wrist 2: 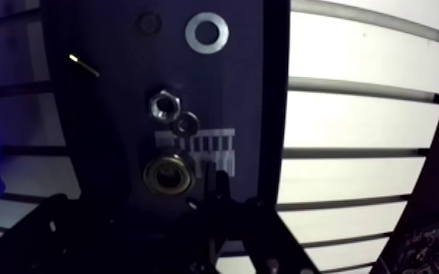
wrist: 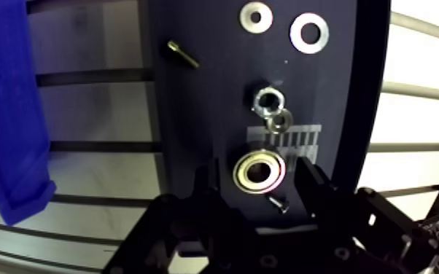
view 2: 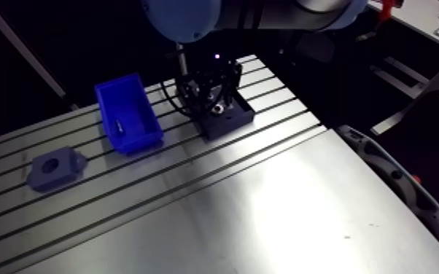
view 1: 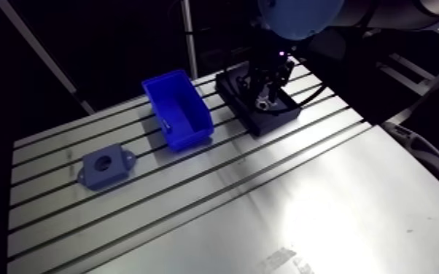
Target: Pick up the bearing and press it into the housing until flush.
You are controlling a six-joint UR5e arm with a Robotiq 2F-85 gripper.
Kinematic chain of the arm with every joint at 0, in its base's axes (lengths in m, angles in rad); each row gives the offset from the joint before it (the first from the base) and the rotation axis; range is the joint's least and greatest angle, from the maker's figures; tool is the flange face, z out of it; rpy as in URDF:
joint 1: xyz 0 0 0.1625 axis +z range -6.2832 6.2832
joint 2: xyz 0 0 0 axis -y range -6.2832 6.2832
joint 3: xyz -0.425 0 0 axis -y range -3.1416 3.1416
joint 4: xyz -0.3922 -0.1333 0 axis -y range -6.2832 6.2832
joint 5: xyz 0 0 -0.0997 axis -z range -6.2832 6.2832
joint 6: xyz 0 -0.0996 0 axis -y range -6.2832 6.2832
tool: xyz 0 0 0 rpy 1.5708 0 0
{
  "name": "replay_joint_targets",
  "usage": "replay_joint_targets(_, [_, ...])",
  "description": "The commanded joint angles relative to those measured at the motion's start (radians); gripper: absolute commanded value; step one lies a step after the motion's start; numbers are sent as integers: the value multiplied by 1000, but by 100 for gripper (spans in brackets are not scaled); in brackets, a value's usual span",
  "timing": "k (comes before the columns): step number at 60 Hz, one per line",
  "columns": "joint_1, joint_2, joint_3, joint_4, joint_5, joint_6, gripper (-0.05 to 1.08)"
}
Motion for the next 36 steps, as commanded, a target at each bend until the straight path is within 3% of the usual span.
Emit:
replay_joint_targets(1, [-1, 12, -8, -1, -1, 0, 40])
replay_joint_targets(36, [-1, 12, -20, 1, -1, -4, 45])
